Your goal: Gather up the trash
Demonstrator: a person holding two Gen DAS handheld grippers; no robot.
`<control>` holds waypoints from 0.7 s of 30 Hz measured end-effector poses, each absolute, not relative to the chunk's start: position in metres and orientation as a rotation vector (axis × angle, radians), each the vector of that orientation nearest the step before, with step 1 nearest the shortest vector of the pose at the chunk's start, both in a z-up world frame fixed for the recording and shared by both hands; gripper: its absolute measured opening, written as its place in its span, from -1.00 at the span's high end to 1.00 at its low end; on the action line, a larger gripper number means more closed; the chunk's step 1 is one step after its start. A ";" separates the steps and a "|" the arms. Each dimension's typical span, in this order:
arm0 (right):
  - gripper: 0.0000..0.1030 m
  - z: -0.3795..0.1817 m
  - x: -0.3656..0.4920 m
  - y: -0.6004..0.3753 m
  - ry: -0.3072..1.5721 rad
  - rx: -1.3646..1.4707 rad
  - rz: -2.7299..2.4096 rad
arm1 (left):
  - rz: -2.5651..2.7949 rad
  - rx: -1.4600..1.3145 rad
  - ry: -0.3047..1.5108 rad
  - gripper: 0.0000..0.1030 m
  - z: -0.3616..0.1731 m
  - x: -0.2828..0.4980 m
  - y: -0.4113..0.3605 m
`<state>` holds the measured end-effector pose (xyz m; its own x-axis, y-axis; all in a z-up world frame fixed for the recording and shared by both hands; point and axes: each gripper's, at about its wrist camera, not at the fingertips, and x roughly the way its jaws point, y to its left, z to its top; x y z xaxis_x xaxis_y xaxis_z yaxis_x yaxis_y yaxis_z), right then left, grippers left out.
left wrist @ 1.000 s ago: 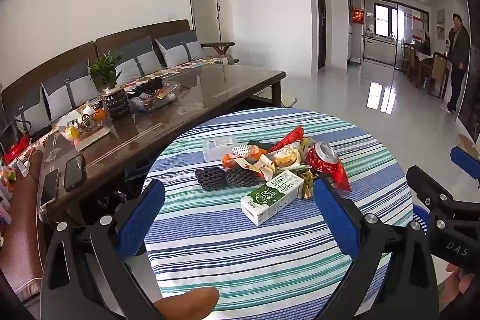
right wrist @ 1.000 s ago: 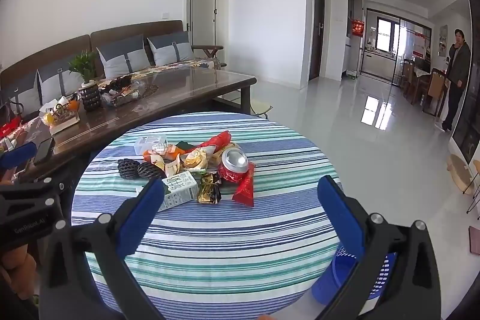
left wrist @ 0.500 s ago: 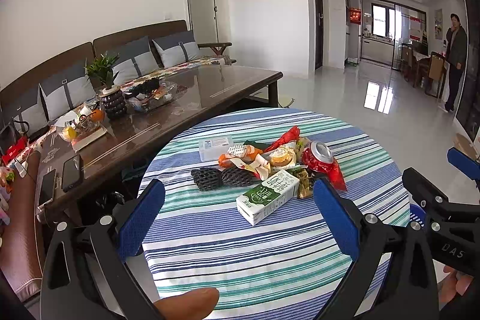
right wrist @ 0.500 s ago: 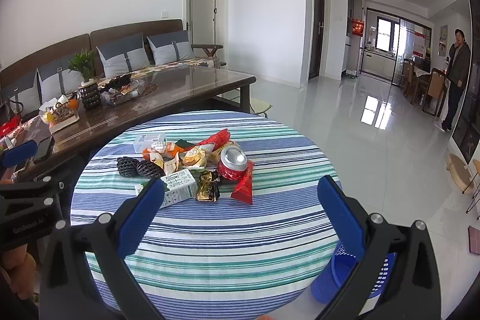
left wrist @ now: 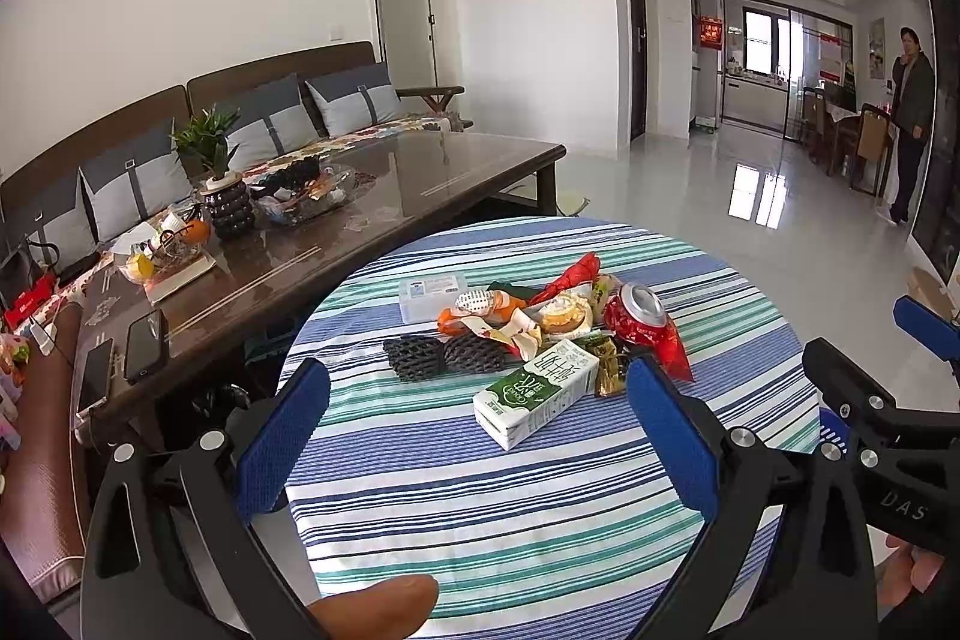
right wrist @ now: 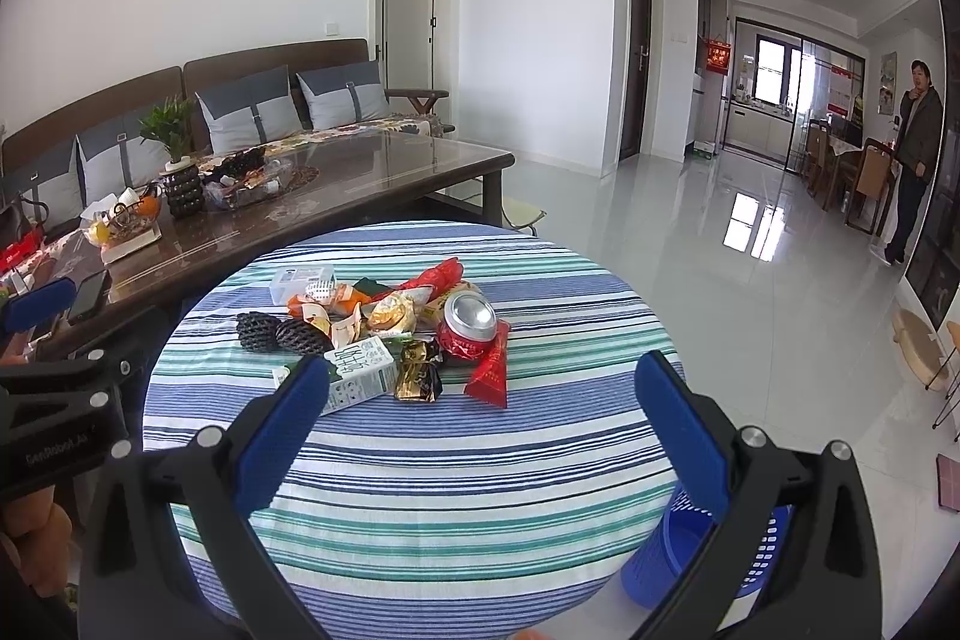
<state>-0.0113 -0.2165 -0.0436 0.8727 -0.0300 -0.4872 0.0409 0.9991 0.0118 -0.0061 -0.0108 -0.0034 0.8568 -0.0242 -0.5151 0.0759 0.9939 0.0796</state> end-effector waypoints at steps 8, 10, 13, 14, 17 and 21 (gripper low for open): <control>-0.91 -0.043 -0.010 -0.214 0.515 0.018 -0.033 | -0.052 0.098 0.540 -0.90 -0.004 -0.007 -0.011; -0.91 -0.044 -0.010 -0.213 0.514 0.016 -0.030 | -0.052 0.098 0.540 -0.90 -0.004 -0.007 -0.011; -0.91 -0.044 -0.010 -0.212 0.515 0.015 -0.029 | -0.052 0.098 0.541 -0.90 -0.004 -0.007 -0.011; -0.91 -0.044 -0.010 -0.212 0.515 0.016 -0.027 | -0.052 0.098 0.541 -0.90 -0.004 -0.008 -0.011; -0.91 -0.044 -0.011 -0.212 0.513 0.015 -0.028 | -0.053 0.098 0.540 -0.90 -0.004 -0.007 -0.011; -0.91 -0.044 -0.011 -0.212 0.512 0.013 -0.029 | -0.052 0.099 0.541 -0.90 -0.004 -0.007 -0.011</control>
<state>-0.0110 -0.2119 -0.0437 0.8713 -0.0245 -0.4902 0.0311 0.9995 0.0054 -0.0074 -0.0112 -0.0039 0.8560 -0.0233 -0.5164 0.0756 0.9939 0.0805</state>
